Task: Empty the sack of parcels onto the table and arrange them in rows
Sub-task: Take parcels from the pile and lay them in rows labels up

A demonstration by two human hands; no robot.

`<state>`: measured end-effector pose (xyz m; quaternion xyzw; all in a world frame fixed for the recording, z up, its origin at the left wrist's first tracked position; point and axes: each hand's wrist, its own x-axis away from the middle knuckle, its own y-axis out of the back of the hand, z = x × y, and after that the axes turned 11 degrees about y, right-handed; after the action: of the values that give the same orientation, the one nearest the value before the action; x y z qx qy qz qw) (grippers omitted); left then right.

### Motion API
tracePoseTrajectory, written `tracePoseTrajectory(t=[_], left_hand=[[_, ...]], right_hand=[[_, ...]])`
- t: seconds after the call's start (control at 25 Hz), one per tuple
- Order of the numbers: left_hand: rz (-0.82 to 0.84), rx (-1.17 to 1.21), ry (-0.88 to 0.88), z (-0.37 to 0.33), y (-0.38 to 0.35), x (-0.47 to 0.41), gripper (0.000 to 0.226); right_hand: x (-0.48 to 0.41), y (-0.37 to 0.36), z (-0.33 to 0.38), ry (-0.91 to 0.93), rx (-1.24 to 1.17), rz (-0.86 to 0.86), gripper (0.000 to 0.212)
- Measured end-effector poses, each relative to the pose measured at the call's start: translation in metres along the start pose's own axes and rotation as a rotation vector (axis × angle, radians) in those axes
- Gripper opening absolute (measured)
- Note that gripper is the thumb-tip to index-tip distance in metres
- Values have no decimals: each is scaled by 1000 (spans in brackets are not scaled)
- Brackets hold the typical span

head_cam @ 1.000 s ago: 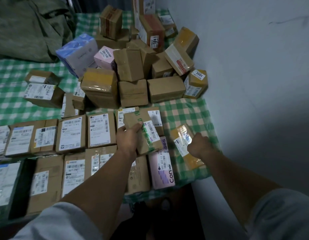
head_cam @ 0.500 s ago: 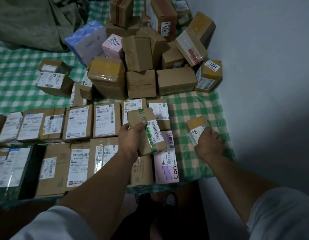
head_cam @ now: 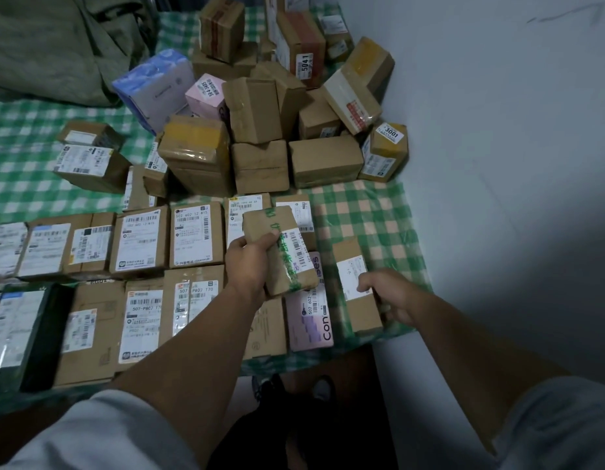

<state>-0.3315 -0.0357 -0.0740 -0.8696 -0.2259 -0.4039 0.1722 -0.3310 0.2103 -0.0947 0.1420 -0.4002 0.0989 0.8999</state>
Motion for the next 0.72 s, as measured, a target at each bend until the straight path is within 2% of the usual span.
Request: tracePoseTrajectory(t=[0.04,0.16,0.32,0.44,0.52,0.6,0.72], left_hand=[[-3,-2,1,2,1,1,42],[-8,-18,6,9,7,4,39],[-46,-48,12,13,15,6,37],[-65,-42,2,12,18,8,35],[-70,-30,0,11,19,9,37],[-83,-31,0,11,20,9,37],[-93,-25,-3,9,23,9,35]], right_hand=[[-2,-3,-5,-15,-13,25,57],[-1,-15,-15,1,-42,54,43],[-4,-24,-23,46,9,62,47],[-1,-28,-21,90,-3,61,28],[0,-30,-21,164,54,70,19],[-1,-34,-21,225,159,90,22],[-7,-41,-20,226,282,14,15]])
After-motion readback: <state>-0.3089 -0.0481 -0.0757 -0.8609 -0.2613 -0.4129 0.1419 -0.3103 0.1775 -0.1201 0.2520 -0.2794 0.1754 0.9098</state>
